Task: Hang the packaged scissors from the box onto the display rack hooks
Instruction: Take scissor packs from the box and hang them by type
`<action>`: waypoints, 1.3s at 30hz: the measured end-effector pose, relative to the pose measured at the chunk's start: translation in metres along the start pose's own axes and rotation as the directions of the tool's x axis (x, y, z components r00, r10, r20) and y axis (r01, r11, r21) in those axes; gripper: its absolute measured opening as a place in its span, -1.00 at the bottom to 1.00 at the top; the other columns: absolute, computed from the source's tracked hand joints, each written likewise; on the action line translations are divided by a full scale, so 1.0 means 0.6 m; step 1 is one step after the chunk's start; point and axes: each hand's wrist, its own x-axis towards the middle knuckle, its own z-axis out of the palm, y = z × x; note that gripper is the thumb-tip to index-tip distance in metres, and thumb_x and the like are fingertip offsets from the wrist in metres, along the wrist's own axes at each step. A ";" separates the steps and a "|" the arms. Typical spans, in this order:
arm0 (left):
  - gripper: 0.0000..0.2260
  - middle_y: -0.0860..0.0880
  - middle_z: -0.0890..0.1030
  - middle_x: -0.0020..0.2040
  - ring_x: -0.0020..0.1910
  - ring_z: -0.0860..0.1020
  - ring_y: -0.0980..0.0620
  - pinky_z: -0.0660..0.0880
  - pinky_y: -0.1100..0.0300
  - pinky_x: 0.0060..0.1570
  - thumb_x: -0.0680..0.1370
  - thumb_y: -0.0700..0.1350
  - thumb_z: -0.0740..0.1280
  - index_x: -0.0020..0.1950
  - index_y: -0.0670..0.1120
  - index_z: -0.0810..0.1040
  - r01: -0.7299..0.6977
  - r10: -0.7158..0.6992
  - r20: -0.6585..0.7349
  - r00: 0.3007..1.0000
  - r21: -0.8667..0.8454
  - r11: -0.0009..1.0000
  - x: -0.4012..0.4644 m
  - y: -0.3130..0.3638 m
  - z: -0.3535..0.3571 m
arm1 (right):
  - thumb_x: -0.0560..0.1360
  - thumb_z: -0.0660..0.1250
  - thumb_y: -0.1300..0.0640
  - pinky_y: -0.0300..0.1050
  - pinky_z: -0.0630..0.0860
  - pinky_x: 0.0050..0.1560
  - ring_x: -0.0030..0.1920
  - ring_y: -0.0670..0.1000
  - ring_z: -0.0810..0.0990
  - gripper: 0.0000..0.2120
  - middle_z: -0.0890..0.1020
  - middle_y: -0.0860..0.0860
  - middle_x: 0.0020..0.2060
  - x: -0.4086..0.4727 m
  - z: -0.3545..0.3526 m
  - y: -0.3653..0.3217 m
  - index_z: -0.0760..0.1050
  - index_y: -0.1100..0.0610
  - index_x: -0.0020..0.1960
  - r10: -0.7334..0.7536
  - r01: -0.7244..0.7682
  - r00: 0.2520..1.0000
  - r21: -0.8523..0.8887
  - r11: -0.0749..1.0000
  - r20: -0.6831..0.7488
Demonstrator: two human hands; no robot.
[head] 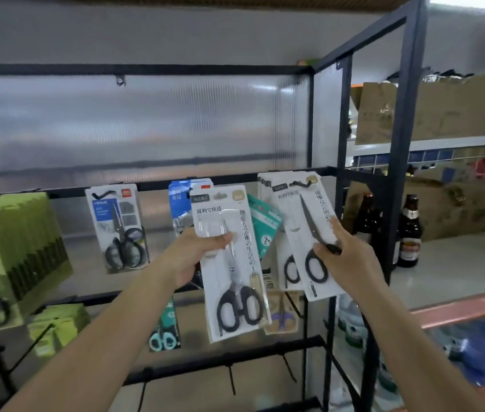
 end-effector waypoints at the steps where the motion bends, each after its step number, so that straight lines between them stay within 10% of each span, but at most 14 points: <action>1: -0.74 0.03 0.71 -0.14 -0.16 0.67 0.09 0.56 0.16 -0.12 0.26 -0.15 0.43 -0.06 -0.04 0.61 -0.001 0.001 -0.001 1.000 -0.003 1.000 -0.005 0.000 0.001 | 0.54 0.20 -0.09 -0.12 0.42 -0.22 -0.06 0.03 0.52 -0.37 0.47 0.07 0.14 0.001 0.006 -0.001 -0.05 -0.19 0.50 0.031 -0.030 0.999 -0.024 0.999 0.025; 5: -0.71 0.03 0.71 -0.15 -0.19 0.67 0.10 0.54 0.15 -0.17 0.25 -0.14 0.44 -0.05 -0.06 0.61 0.009 -0.010 -0.031 0.999 -0.040 0.999 -0.024 -0.007 0.001 | 0.52 0.29 0.04 -0.01 0.33 0.26 0.28 0.14 0.28 -0.44 0.28 0.11 0.32 -0.031 0.035 0.002 0.19 0.04 0.47 -0.059 0.041 0.985 -0.110 0.993 -0.163; 8: -0.68 -0.03 0.70 -0.07 -0.11 0.67 0.02 0.57 0.09 -0.09 0.25 -0.15 0.45 -0.01 -0.08 0.62 0.004 -0.007 -0.039 0.999 -0.071 0.997 -0.031 -0.020 0.013 | 0.47 0.36 0.08 -0.43 0.46 -0.04 0.06 -0.13 0.53 -0.76 0.51 -0.06 0.06 -0.082 0.055 -0.028 0.47 -0.06 0.13 -0.186 0.220 0.974 0.370 0.903 -0.126; 11: -0.65 -0.11 0.69 0.00 -0.03 0.65 -0.07 0.59 0.05 -0.07 0.24 -0.17 0.46 0.02 -0.12 0.62 -0.035 0.025 -0.071 0.997 -0.145 0.989 -0.033 -0.030 0.037 | 0.38 0.46 0.12 -0.37 0.54 -0.21 -0.14 -0.24 0.60 -0.62 0.61 -0.20 -0.16 -0.112 0.080 -0.056 0.40 -0.15 0.09 -0.300 0.196 0.950 0.586 0.786 0.085; 18: -0.68 -0.15 0.69 -0.05 -0.12 0.67 -0.15 0.60 0.10 -0.25 0.31 -0.07 0.42 0.04 -0.11 0.62 0.018 -0.036 -0.067 0.997 -0.256 0.966 -0.033 -0.031 0.042 | 0.40 0.37 0.37 -0.47 0.49 -0.30 -0.08 -0.39 0.56 -0.41 0.59 -0.35 -0.06 -0.095 0.071 -0.036 0.37 -0.17 0.25 -0.178 0.170 0.982 0.658 0.734 -0.055; 23: -0.60 -0.03 0.70 -0.06 -0.17 0.68 -0.01 0.58 0.24 -0.33 0.44 -0.45 0.26 0.09 -0.03 0.61 -0.021 -0.019 -0.133 0.991 -0.290 0.957 -0.031 -0.036 0.006 | 0.46 0.38 0.20 -0.40 0.49 -0.08 -0.08 -0.25 0.61 -0.36 0.59 -0.20 0.05 -0.057 0.023 -0.002 0.24 -0.16 0.43 -0.078 0.150 0.986 0.587 0.796 -0.147; 28: -0.57 -0.03 0.70 -0.03 -0.13 0.68 0.00 0.59 0.24 -0.30 0.45 -0.49 0.22 0.03 -0.01 0.65 -0.025 -0.007 -0.120 0.993 -0.268 0.963 -0.046 -0.047 -0.003 | 0.46 0.39 0.21 -0.60 0.36 -0.41 -0.29 -0.46 0.53 -0.37 0.52 -0.36 -0.16 -0.041 0.014 0.015 0.25 -0.16 0.42 -0.036 0.072 0.997 0.572 0.817 -0.074; 33: -0.57 -0.01 0.70 -0.06 -0.19 0.68 0.03 0.57 0.28 -0.35 0.45 -0.50 0.22 0.02 -0.03 0.64 -0.027 -0.009 -0.125 0.992 -0.286 0.958 -0.056 -0.049 -0.002 | 0.47 0.38 0.18 -0.12 0.57 -0.04 0.04 0.10 0.59 -0.40 0.62 0.04 0.07 -0.048 0.014 0.027 0.27 -0.20 0.40 -0.024 0.061 0.997 0.592 0.803 -0.071; 39: -0.58 -0.02 0.71 -0.07 -0.20 0.68 0.02 0.58 0.26 -0.37 0.45 -0.50 0.22 0.00 -0.02 0.65 -0.023 -0.020 -0.139 0.990 -0.297 0.955 -0.064 -0.047 0.002 | 0.47 0.37 0.21 -0.34 0.50 -0.12 -0.13 -0.31 0.61 -0.42 0.61 -0.43 -0.16 -0.040 0.010 0.027 0.29 -0.13 0.40 -0.031 0.059 0.998 0.613 0.788 -0.057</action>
